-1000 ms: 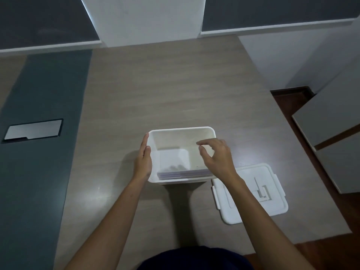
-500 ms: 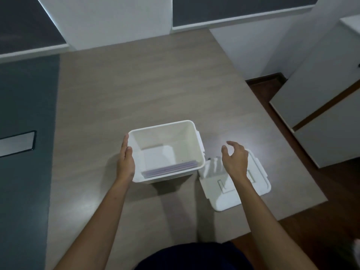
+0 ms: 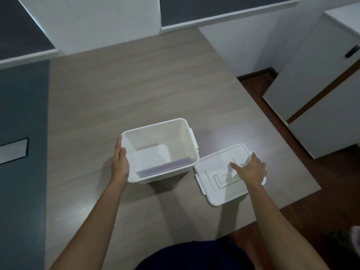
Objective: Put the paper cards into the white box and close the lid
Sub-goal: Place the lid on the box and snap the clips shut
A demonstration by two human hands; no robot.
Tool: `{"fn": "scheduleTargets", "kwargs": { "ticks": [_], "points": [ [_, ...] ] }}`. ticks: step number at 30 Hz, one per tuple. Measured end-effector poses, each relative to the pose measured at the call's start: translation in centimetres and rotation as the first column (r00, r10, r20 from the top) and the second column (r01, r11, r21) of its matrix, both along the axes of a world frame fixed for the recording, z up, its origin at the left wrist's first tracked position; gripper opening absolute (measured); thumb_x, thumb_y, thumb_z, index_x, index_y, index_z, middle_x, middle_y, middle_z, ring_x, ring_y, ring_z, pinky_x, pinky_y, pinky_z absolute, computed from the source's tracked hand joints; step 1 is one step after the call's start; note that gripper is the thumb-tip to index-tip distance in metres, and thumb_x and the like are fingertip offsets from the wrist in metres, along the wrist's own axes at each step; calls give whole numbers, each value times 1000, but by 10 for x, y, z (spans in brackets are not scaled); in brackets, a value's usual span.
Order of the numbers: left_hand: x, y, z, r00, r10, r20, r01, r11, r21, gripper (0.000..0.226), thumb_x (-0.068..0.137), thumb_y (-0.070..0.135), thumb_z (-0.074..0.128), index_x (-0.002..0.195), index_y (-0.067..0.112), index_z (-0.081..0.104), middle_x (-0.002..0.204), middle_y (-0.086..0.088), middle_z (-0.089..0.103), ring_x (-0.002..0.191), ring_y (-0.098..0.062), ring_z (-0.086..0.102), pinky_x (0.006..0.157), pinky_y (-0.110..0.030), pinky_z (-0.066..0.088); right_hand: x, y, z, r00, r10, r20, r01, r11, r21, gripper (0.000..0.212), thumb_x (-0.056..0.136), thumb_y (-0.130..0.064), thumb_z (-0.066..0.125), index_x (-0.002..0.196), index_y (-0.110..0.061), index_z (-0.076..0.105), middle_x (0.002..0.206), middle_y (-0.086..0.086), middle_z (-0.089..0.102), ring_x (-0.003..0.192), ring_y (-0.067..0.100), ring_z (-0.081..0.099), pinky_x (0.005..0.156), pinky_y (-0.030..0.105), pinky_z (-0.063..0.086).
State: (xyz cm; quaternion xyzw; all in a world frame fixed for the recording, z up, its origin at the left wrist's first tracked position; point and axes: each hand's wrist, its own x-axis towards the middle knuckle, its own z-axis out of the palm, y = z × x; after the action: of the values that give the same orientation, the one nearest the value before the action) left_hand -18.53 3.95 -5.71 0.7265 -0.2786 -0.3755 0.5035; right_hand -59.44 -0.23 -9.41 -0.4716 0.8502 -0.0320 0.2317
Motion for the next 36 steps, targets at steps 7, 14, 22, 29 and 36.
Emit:
{"fn": "scheduleTargets", "kwargs": {
  "ticks": [7, 14, 22, 29, 36],
  "points": [
    [7, -1, 6, 984, 14, -177, -4, 998, 56, 53, 98, 44, 41, 149, 30, 37, 153, 6, 40, 133, -9, 42, 114, -33, 31, -2, 8, -1, 999, 20, 31, -19, 999, -38, 102, 73, -48, 80, 150, -10, 26, 153, 16, 34, 144, 33, 24, 115, 56, 22],
    [-9, 31, -6, 858, 390, -334, -307, 911, 275, 50, 93, 51, 34, 127, 23, 59, 113, -6, 65, 93, -24, 64, 71, -33, 50, 0, 12, -1, 999, 32, 39, -30, 999, -34, 103, 71, -48, 82, 150, -11, 26, 153, 17, 33, 144, 34, 27, 115, 55, 24],
    [-76, 78, -45, 943, 307, -128, -214, 854, 474, 26, 92, 28, 36, 94, 17, 59, 91, -10, 64, 74, -30, 62, 66, -46, 56, -1, 23, -2, 998, 64, -7, -64, 997, -41, 99, 70, -56, 79, 145, -12, 32, 150, 16, 37, 139, 35, 34, 110, 54, 33],
    [-144, 79, -61, 1000, -8, -22, 18, 867, 498, 25, 93, 24, 47, 103, 7, 62, 100, -22, 69, 84, -38, 66, 79, -50, 57, -5, 32, -5, 996, 86, -34, -88, 995, -47, 99, 68, -62, 76, 143, -12, 34, 148, 15, 39, 134, 34, 38, 105, 53, 39],
    [-192, 82, -56, 867, -477, 145, 326, 762, 559, 48, 82, 48, 35, 125, 48, 56, 122, 18, 56, 108, -13, 59, 91, -35, 47, -10, 35, -7, 992, 124, -31, -125, 991, -43, 106, 71, -64, 73, 151, -17, 21, 153, 14, 34, 137, 35, 34, 105, 53, 36]
  ]
}}
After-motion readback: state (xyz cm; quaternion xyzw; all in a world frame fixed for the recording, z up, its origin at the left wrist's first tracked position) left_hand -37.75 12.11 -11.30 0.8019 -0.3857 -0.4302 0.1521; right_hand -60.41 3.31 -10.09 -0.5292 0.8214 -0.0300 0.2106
